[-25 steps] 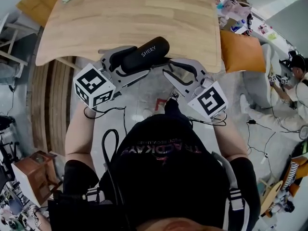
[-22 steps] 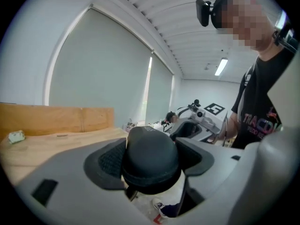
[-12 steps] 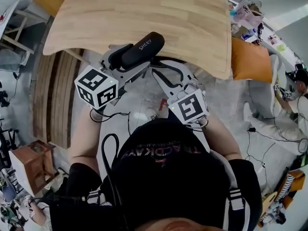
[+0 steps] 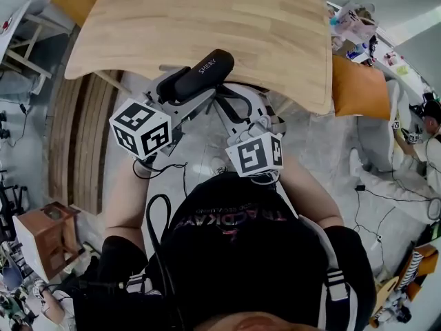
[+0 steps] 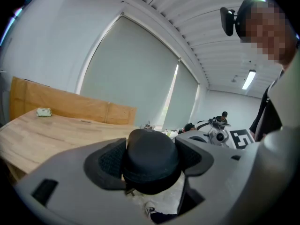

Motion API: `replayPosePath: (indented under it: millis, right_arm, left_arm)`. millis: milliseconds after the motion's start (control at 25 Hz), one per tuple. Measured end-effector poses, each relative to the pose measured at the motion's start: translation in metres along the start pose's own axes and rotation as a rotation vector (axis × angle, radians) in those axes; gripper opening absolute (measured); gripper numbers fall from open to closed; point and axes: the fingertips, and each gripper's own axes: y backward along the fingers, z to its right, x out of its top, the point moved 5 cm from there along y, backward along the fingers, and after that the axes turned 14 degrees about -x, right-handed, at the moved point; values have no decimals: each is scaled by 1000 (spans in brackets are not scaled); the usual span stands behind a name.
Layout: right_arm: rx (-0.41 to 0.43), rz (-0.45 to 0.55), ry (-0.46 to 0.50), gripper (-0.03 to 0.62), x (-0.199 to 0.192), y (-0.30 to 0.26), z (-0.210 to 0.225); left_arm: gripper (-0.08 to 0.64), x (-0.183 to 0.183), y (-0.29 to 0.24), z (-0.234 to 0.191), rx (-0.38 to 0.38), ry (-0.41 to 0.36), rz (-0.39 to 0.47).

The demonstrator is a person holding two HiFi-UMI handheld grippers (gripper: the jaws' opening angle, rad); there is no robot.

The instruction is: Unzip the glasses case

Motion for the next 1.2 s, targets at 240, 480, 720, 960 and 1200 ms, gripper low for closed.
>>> replayPosePath:
  millis: [240,480,720,960,1200]
  right_arm:
    - [-30,-1,-20,40,-1,2,4]
    - [9,-10,-102,20,-3,6,7]
    - [119,3,-206,20,-1,7,12]
    - [198,-22,-301,20,2,13,12]
    - [191,-40,-278,20,-1,21,22]
  left_arm:
    - [336,-6,1,0,-9,25,3]
    - [336,-7,3,1,-10,-40,-3]
    - [336,-6,7,8,-18,-156,22]
    - [335,-8,15,14,-90,-218,40]
    - [334,-10,21,23,-152,-253,62]
